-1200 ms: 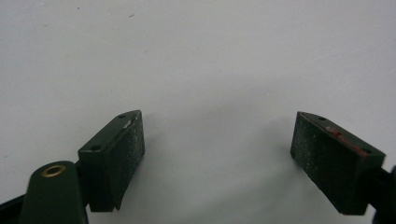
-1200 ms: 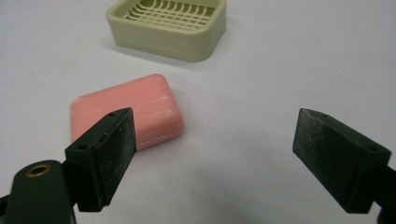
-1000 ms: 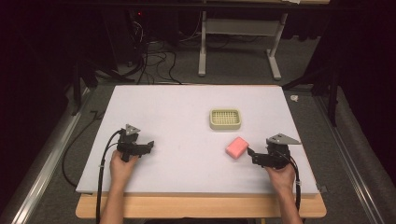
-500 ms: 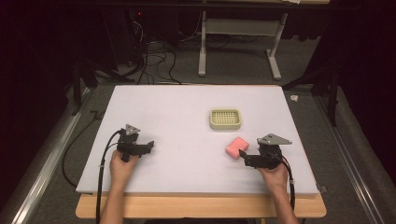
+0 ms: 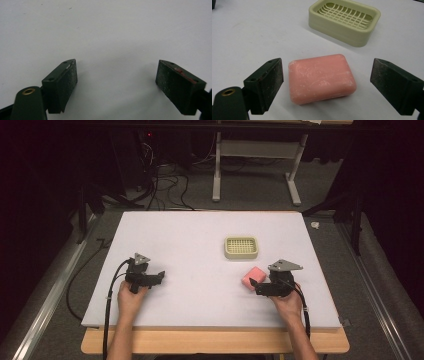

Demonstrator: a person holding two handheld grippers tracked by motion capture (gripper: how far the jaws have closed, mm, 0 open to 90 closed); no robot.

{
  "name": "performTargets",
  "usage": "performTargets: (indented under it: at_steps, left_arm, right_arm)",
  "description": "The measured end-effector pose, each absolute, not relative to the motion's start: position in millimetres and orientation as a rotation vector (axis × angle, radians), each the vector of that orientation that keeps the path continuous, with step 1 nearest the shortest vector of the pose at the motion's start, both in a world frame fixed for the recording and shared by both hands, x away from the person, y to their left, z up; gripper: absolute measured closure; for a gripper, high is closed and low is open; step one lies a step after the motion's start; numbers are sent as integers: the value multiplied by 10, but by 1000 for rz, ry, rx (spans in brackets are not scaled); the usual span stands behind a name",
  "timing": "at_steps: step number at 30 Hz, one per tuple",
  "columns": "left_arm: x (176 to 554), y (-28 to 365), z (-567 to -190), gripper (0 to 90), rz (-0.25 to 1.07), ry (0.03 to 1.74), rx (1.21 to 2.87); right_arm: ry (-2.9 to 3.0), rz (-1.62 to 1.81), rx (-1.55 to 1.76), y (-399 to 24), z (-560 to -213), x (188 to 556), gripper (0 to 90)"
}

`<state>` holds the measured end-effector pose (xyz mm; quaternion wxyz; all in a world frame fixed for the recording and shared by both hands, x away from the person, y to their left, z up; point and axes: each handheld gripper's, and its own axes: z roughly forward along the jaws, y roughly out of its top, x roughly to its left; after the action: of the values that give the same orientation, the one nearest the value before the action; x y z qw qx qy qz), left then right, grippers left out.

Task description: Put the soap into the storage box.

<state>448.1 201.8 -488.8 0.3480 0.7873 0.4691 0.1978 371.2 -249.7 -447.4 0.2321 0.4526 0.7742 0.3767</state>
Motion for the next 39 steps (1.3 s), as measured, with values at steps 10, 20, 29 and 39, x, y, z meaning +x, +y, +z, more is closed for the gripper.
performTargets:
  at_steps: [10, 20, 29, 39]
  left_arm:
    - [4481, 2018, -4888, 179, 513, 1216, 2041]
    - [4481, 2017, -4888, 179, 512, 1217, 2040]
    - [4481, 2017, -4888, 179, 512, 1217, 2040]
    - [4480, 2017, -4888, 179, 513, 1216, 2041]
  right_arm:
    - [2153, 1012, 1214, -2430, -4487, 3813, 115]
    - [2185, 993, 1226, -2392, -4569, 3884, 114]
    - [2223, 962, 1234, -2371, -4644, 3939, 113]
    - [2261, 924, 1255, -2325, -4750, 3996, 113]
